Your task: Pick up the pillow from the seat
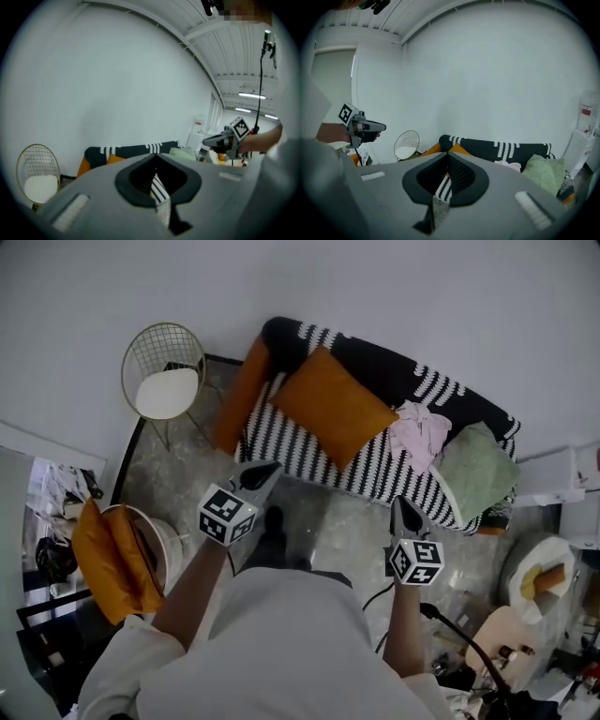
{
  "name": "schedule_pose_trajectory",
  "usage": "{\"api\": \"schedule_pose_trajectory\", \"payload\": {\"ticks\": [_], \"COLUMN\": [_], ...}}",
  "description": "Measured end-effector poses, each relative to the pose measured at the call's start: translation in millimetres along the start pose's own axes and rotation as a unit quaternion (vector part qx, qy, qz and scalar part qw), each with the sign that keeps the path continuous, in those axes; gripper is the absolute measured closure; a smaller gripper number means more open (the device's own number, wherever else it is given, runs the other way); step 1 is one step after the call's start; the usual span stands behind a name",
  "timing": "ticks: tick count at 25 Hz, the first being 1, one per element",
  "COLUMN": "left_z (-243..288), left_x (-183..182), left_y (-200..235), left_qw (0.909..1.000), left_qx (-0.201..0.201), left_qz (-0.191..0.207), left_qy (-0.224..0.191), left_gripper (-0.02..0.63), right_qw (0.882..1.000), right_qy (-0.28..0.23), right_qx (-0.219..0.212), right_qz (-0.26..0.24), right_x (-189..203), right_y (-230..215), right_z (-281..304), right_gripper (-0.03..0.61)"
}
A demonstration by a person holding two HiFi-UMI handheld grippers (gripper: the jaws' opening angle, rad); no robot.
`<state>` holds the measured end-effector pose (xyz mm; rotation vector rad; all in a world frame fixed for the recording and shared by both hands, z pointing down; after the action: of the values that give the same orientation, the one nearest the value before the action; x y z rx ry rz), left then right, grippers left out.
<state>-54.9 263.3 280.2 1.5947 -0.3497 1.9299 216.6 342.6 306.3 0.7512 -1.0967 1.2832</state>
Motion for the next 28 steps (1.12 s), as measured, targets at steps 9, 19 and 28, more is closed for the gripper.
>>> {"api": "schedule_pose_trajectory", "payload": {"ticks": [9,19,28], "left_z": [28.3,53.4,69.9], "left_x": [-18.2,-23.9,-26.9], "left_y": [60.6,129.8,167.8], "left_qw": [0.9995,0.9978,0.9967], "left_qx": [0.031,0.065,0.078], "left_qz": [-0.001,0.000,0.002], "left_qy": [0.003,0.015,0.020], "left_gripper": [0.614,0.614,0.614], "right_qw": [0.999,0.998,0.997], "right_qy": [-0.001,0.008,0.017], "right_qx": [0.036,0.068,0.076], "right_qz": [0.007,0.013,0.014], "right_x": [-22.1,-30.6,-33.2], "right_y": [8.9,26.6,41.1], "right_z": [46.7,103.3,137.6], "right_gripper": [0.574,0.574,0.574]}}
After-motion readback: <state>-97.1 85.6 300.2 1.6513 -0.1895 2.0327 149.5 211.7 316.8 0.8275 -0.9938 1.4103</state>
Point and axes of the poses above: the fingertips, and each gripper's own axes: z forward along the fingers, y to its left, x out of its underside, the point moved 2 cm from there along -z, backward along the fingers, and after that the axes turned 8 degrees about -y, right-handed, at the moved point
